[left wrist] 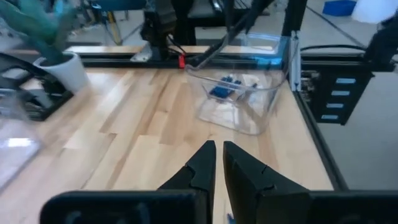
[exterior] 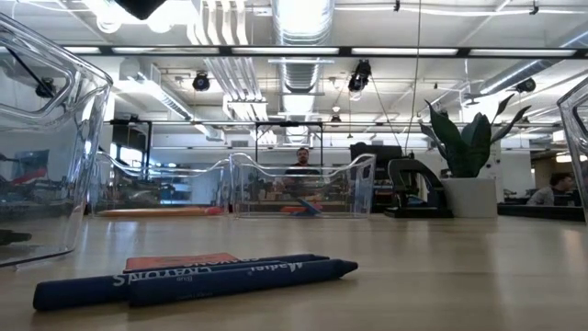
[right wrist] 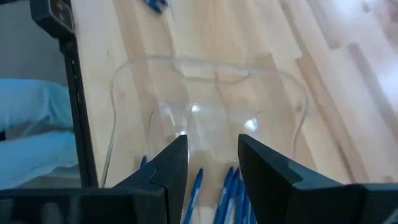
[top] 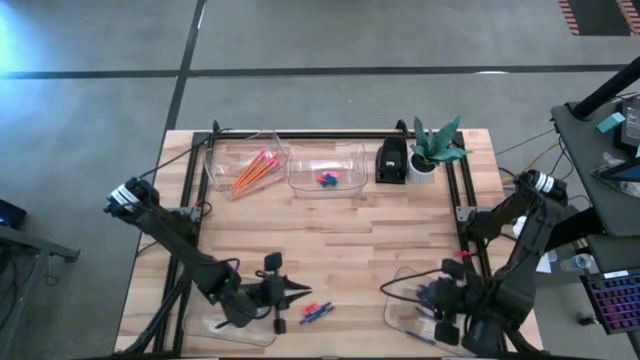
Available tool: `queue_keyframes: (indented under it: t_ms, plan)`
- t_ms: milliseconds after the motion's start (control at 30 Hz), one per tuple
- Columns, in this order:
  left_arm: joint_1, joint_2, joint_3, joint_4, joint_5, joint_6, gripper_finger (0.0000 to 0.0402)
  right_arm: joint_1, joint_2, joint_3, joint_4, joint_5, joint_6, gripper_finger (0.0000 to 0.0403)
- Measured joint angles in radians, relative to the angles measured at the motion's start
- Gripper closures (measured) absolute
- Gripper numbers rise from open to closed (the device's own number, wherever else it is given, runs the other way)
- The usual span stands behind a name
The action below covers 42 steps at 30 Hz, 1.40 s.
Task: Sort crayons/erasers/pens/pencils in bins
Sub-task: Put the orange eraser into the top right transparent bin
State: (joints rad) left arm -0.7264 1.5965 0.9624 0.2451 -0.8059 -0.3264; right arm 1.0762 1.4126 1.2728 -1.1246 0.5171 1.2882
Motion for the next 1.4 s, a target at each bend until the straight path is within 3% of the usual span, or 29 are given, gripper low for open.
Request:
queue_keyframes:
  t_ms: [300,600,700,1000,1133,1267,1400]
  plan:
    - [0.131,0.025,0.017,0.008,0.05,-0.081,0.0384,-0.054,0.005,0.0,0.0,0.095,-0.045,0.0269]
    - [0.213,0.049,0.013,0.001,0.343,-0.087,0.0393,-0.1,0.01,-0.012,0.001,0.114,-0.102,0.0268]
    - [0.217,0.072,0.014,-0.001,0.379,-0.089,0.0395,-0.112,0.01,-0.017,0.002,0.116,-0.118,0.0268]
    - [0.224,0.152,0.063,-0.005,0.46,-0.064,0.0315,-0.144,0.011,-0.036,0.003,0.116,-0.128,0.0268]
    - [0.236,0.193,0.124,-0.127,0.518,-0.086,0.0284,-0.151,0.011,-0.044,0.004,0.121,-0.137,0.0268]
    - [0.254,0.246,0.22,-0.332,0.617,-0.21,0.0279,-0.154,0.011,-0.047,0.004,0.138,-0.138,0.0268]
    - [0.255,0.301,0.312,-0.496,0.667,-0.22,0.0279,-0.154,0.011,-0.049,0.006,0.14,-0.138,0.0268]
